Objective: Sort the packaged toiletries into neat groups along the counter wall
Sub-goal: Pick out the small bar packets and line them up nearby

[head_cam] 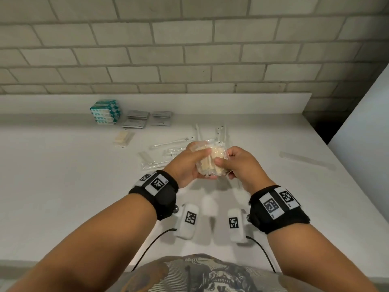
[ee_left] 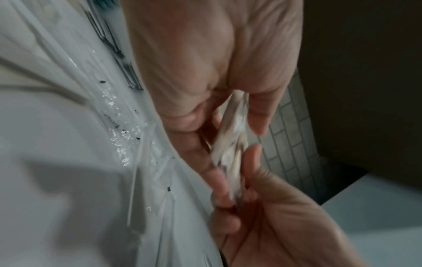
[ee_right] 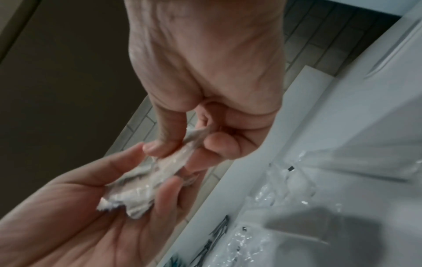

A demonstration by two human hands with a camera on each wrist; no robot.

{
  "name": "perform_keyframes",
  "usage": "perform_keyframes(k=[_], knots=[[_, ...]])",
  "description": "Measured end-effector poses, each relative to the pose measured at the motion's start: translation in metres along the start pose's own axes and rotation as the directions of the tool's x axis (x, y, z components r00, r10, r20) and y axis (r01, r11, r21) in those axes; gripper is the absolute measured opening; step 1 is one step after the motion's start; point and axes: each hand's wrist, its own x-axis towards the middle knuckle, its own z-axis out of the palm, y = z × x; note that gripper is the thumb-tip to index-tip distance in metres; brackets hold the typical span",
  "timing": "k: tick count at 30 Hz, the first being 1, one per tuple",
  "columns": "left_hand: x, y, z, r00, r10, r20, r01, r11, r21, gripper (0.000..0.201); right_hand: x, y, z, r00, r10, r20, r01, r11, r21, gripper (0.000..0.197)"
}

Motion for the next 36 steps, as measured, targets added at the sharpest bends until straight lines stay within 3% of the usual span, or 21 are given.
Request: perform_keyframes(k=[3,6,8,12,15,17,19,20,22,25,27,30,33,35,36], knots=[[-0.007,0.001,-0.002,0.999,0.044,0.025,-0.045,0.997,0.064,0.038,0.000,-0.008,0.009,0.998,-0.047,0.039,0.042,0.992,0.116,0.024],[-0.015,0.008,-0.013,0.997,0.067,-0.025,-0.067,0.998,-0.006,0.030,-0.001,-0.019,0.017,0.992,-0.090,0.086,0.071,0.976,0.204,0.011],[-0.021,0.012,-0.021,0.996,0.078,-0.032,-0.079,0.996,-0.037,0.026,0.000,-0.024,0.022,0.990,-0.117,0.081,0.102,0.980,0.173,0.007],[-0.033,0.019,-0.039,0.996,0.069,-0.059,-0.075,0.991,-0.114,0.020,0.004,-0.034,0.037,0.983,-0.173,-0.060,0.178,0.980,0.094,0.012],[-0.040,0.025,-0.056,0.998,0.012,-0.065,-0.024,0.980,-0.196,0.020,0.007,-0.042,0.053,0.899,-0.387,-0.205,0.391,0.920,-0.020,0.022],[-0.046,0.030,-0.067,0.999,-0.030,-0.036,0.021,0.972,-0.232,0.022,0.008,-0.045,0.065,0.838,-0.534,-0.115,0.508,0.839,-0.196,0.022],[-0.051,0.035,-0.077,1.000,-0.016,-0.003,0.015,0.978,-0.210,0.019,0.010,-0.040,0.078,0.802,-0.592,0.079,0.585,0.751,-0.308,0.025],[-0.053,0.037,-0.082,1.000,0.012,-0.001,-0.012,0.985,-0.170,0.019,0.010,-0.038,0.083,0.803,-0.581,0.134,0.588,0.737,-0.334,0.030],[-0.055,0.039,-0.094,0.996,0.083,-0.045,-0.085,0.995,-0.052,0.029,0.010,-0.038,0.091,0.857,-0.501,0.117,0.511,0.800,-0.316,0.036],[-0.060,0.042,-0.111,0.978,0.173,-0.114,-0.155,0.976,0.153,0.036,0.011,-0.049,0.107,0.957,-0.285,0.063,0.292,0.933,-0.209,0.022],[-0.065,0.044,-0.121,0.973,0.210,-0.095,-0.180,0.949,0.258,0.039,0.013,-0.057,0.121,0.972,-0.205,0.119,0.231,0.931,-0.283,0.021],[-0.072,0.047,-0.138,0.971,0.225,-0.084,-0.185,0.922,0.339,0.040,0.017,-0.065,0.142,0.966,-0.197,0.165,0.250,0.872,-0.420,0.003],[-0.079,0.051,-0.159,0.971,0.217,-0.103,-0.179,0.939,0.294,0.036,0.024,-0.070,0.156,0.966,-0.219,0.137,0.258,0.815,-0.519,0.011],[-0.085,0.053,-0.174,0.966,0.208,-0.157,-0.169,0.959,0.229,0.035,0.030,-0.071,0.164,0.956,-0.283,0.074,0.233,0.584,-0.777,0.020],[-0.088,0.054,-0.183,0.963,0.197,-0.186,-0.162,0.969,0.186,0.033,0.033,-0.071,0.167,0.958,-0.283,0.050,0.199,0.526,-0.827,0.022]])
